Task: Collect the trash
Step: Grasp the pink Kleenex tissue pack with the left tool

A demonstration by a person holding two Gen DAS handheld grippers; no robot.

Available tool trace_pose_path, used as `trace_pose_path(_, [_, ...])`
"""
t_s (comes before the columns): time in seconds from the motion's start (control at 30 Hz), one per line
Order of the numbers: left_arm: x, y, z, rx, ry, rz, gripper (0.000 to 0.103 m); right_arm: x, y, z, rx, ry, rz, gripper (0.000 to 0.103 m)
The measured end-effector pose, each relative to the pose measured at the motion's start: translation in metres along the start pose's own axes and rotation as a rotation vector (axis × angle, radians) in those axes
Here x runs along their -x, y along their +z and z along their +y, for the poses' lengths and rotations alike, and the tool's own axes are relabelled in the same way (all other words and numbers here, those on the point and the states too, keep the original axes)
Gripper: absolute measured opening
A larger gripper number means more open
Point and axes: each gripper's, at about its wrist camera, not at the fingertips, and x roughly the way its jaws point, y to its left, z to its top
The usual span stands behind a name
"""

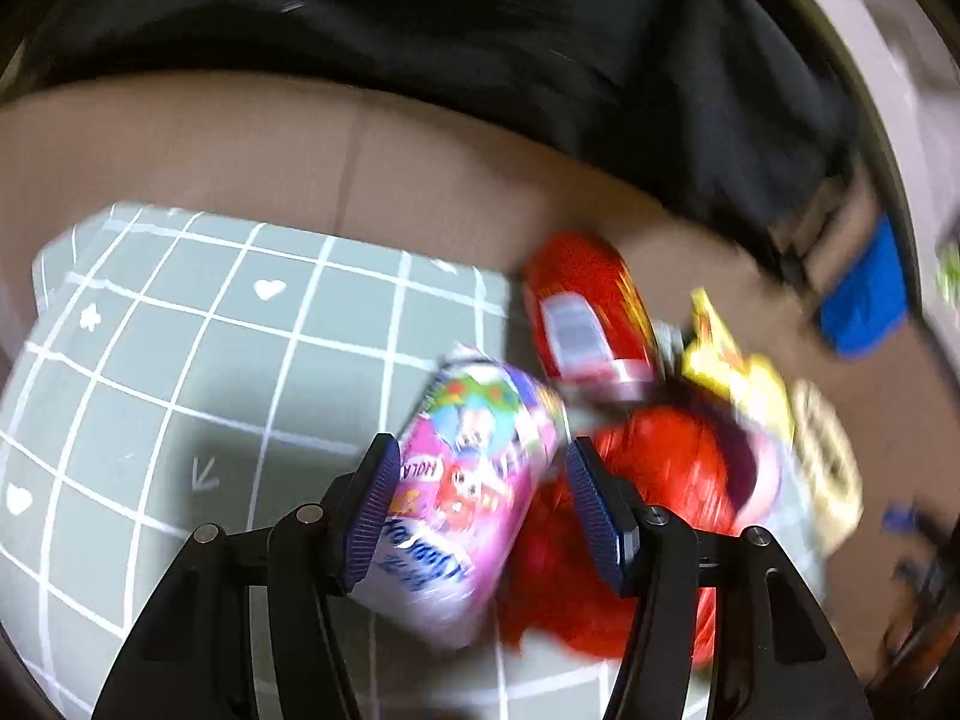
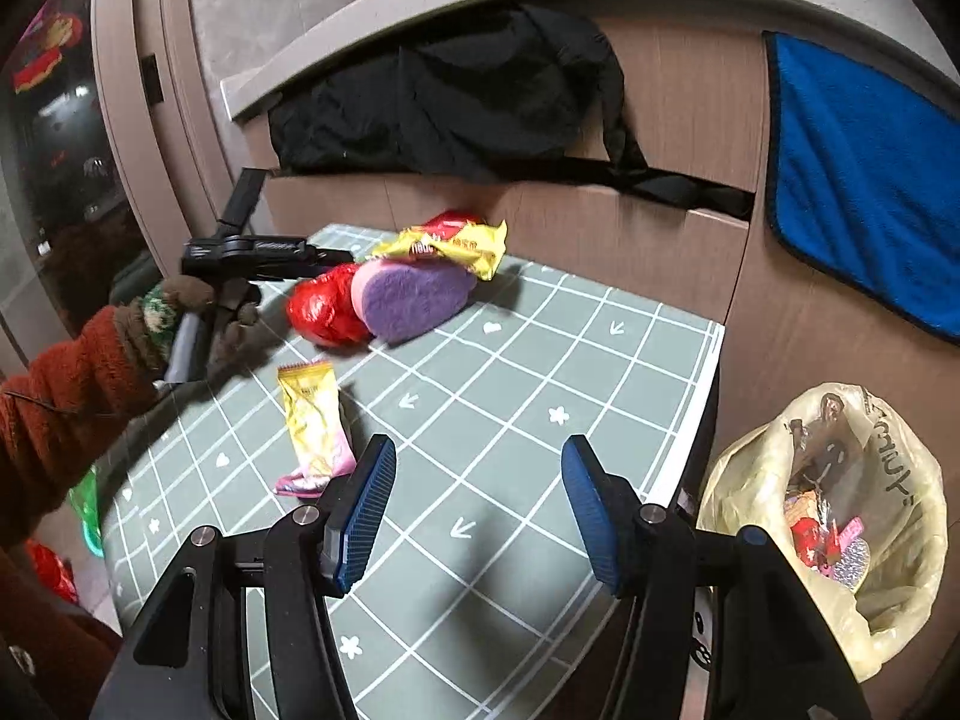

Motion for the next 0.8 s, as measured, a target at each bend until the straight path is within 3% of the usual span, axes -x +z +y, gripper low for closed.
trace_pose_path(0.17, [0.009, -0.017, -0.025, -0.076, 0.05, 0.032, 0.062, -0.01, 0.007, 0.0, -0.028, 0.041, 0.006, 0.055])
trace_pose_path(0.3, [-0.006, -0.017, -0.033, -0.091, 0.204, 0.079, 0.066, -0.016, 0.008, 0.014, 0.002, 0.059, 0.007, 0.055])
trace_pose_path(0.47, [-0.009, -0.008, -0.022, 0.04, 0.178, 0.062, 0.066, -0.01, 0.004, 0.032, 0.088, 0.03, 0.001, 0.055])
trace_pose_path(0.57, [-0.002, -0.012, -0.018, 0.093, 0.174, 0.072, 0.055, -0.007, 0.002, 0.034, 0.095, 0.044, 0.003, 0.055])
trace_pose_path(0.8, [0.042, -0.057, -0.026, 0.212, 0.159, 0.014, 0.044, -0.016, 0.004, 0.036, 0.049, 0.108, 0.008, 0.055])
